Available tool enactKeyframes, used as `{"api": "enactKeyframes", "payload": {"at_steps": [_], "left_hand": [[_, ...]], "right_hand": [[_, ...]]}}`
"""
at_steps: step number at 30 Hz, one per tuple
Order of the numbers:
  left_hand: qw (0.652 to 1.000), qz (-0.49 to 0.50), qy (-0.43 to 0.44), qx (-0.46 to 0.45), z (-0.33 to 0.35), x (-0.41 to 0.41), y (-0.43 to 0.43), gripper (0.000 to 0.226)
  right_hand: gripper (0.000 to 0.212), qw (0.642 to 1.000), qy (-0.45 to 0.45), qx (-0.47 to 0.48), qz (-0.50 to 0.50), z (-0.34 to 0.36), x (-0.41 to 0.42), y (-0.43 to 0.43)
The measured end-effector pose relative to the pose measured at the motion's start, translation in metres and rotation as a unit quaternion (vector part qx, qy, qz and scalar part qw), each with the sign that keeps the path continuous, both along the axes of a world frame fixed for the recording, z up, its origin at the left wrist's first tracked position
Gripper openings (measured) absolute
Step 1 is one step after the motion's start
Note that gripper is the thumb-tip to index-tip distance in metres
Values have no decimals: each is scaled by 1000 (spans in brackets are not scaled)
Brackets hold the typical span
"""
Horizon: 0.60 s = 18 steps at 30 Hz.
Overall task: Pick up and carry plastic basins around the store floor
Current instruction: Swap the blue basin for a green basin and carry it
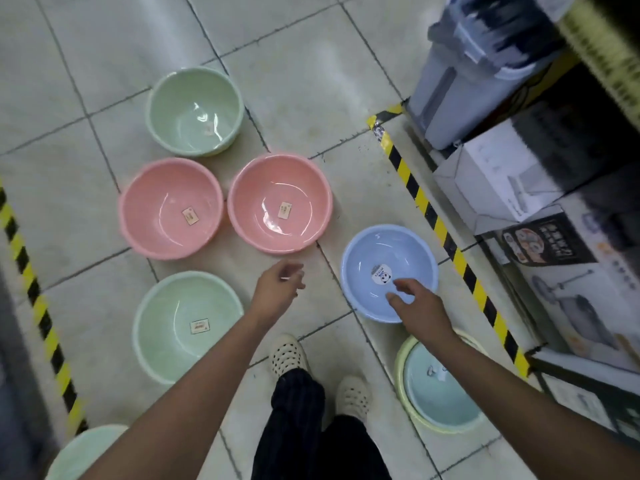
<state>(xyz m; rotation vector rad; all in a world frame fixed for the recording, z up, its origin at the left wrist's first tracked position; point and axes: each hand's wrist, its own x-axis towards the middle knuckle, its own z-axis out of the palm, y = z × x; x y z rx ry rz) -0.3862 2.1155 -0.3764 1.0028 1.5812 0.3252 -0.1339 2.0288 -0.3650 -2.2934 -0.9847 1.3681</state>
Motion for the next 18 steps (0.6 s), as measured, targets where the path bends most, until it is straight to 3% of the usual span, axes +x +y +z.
{"api": "enactKeyframes", "payload": {"at_steps": [9,14,18], "left_hand": [[974,226,4,11,123,-157,-72,14],[924,382,-6,-4,147,-241,-156,13],[872,488,-8,-19,161,-299,-237,12]], "right_hand": [[34,987,25,-13,159,109,-123,11],[35,959,32,-44,278,134,-222,-14],[32,917,16,-55,394,145,-307,-47]]}}
